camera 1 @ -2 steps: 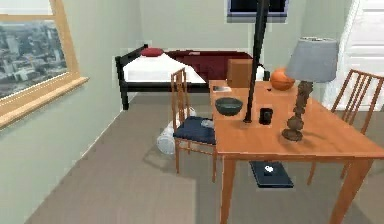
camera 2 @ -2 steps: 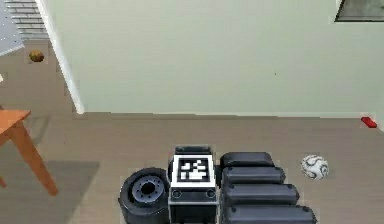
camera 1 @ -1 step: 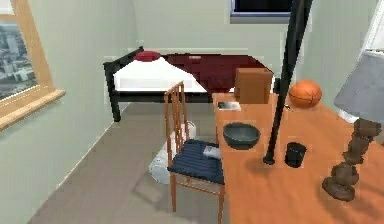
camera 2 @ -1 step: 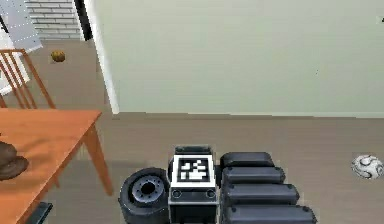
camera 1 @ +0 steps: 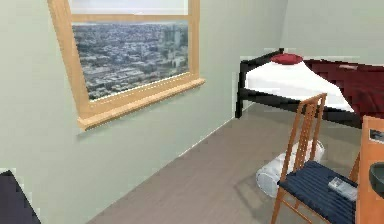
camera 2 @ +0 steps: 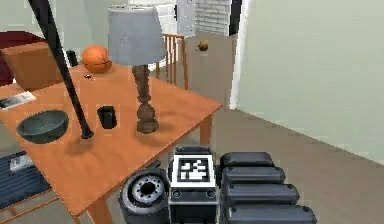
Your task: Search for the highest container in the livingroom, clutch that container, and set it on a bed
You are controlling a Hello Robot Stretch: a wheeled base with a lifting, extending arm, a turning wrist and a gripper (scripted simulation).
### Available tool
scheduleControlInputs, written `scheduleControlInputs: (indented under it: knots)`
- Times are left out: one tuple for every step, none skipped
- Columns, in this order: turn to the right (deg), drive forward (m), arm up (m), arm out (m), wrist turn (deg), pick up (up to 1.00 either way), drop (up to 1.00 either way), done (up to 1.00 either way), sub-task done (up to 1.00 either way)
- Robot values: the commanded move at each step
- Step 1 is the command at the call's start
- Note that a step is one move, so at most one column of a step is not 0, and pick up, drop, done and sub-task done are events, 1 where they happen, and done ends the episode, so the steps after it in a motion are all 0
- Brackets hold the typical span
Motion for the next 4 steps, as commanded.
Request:
scheduleControlInputs:
  knots:
    - [0.0,1.00,0.00,0.00,0.0,0.00,0.00,0.00,0.00]
    - [45.0,0.00,0.00,0.00,0.0,0.00,0.00,0.00,0.00]
    - [0.0,0.80,0.00,0.00,0.0,0.00,0.00,0.00,0.00]
    - [24.0,0.00,0.00,0.00,0.0,0.00,0.00,0.00,0.00]
